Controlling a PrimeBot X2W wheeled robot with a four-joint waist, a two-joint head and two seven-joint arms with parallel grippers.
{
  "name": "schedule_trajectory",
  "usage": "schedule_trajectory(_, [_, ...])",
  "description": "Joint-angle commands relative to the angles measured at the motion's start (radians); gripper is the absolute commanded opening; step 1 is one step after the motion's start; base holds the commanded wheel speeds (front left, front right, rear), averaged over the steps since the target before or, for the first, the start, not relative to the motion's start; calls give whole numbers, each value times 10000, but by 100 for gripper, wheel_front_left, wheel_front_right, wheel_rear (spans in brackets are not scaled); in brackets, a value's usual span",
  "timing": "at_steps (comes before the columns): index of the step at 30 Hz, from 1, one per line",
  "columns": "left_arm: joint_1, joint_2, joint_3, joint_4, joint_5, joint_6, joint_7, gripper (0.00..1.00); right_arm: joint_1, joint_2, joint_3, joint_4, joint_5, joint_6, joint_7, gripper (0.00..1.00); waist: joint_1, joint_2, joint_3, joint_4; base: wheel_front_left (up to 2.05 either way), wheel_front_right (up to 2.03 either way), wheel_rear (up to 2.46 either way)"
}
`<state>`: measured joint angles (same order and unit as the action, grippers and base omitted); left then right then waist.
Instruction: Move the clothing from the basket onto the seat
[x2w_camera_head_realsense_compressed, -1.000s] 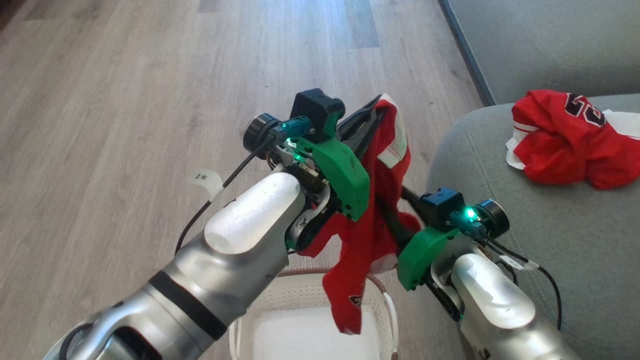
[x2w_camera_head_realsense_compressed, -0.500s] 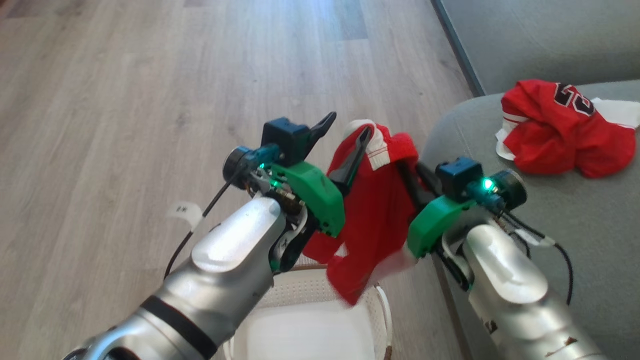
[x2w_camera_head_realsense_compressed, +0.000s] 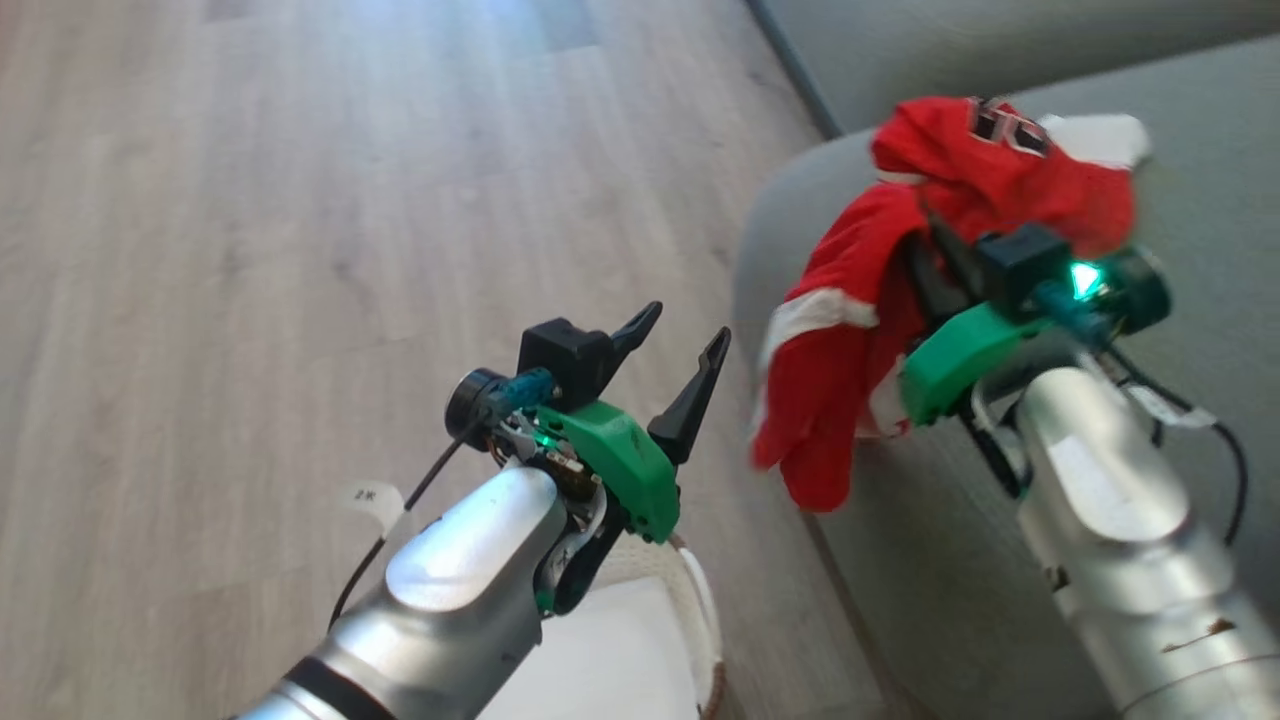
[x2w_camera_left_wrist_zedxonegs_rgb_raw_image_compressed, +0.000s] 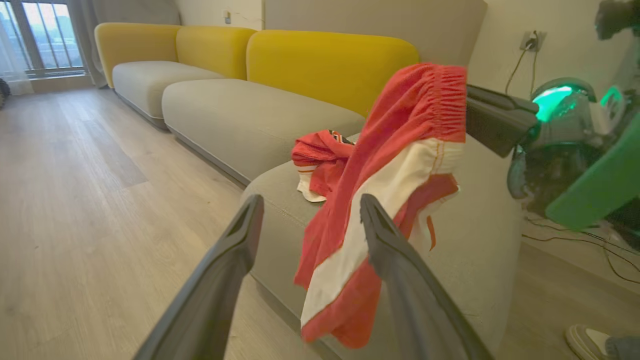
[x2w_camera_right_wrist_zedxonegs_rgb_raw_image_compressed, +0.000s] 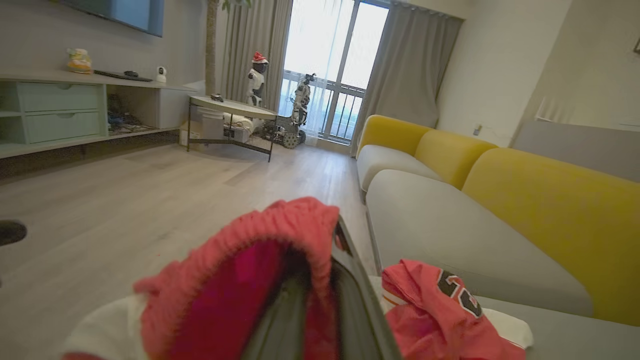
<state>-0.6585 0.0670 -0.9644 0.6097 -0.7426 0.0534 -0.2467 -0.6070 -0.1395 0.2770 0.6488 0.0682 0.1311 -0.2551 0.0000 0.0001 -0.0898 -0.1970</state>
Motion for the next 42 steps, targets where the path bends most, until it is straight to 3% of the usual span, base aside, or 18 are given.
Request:
schedule_trajectory(1, [-370,188,393,-338,103,24,-127,100,-618,-38,31,-449,-123,-4,-67,0,0,-1,179,-602,0,0,0])
schedule_trajectory(11, [-9,115,876,-708,766,-53,-148,100,-904,-661,-357,-1089,-186,-4,-67,0,0,-1,700,-2305,0,0,0])
schedule_trajectory(19, [-208,-27,969,-674,1229,-346,-149,100,-953,-990,-671,-1591,-89,-4,-2,0,0,-1,1308,-2719,0,0,0])
schedule_trajectory(26, [-157,-83,1281,-667,1480,-383,-150,100,-1661,-1010,-156,-1422,124,-4,240,0,0,-1,1671,-2876,0,0,0])
schedule_trajectory(34, [-284,13,1408,-916,1900,-289,-150,100,-3714,-1683,-199,-599,676,-4,405,0,0,-1,2646,-2284,0,0,0])
schedule_trajectory(42, [-1206,562,1338,-1674,2486,-83,122,100,-6561,-3036,-1793,831,138,-4,800,0,0,-1,4486,-1087,0,0,0])
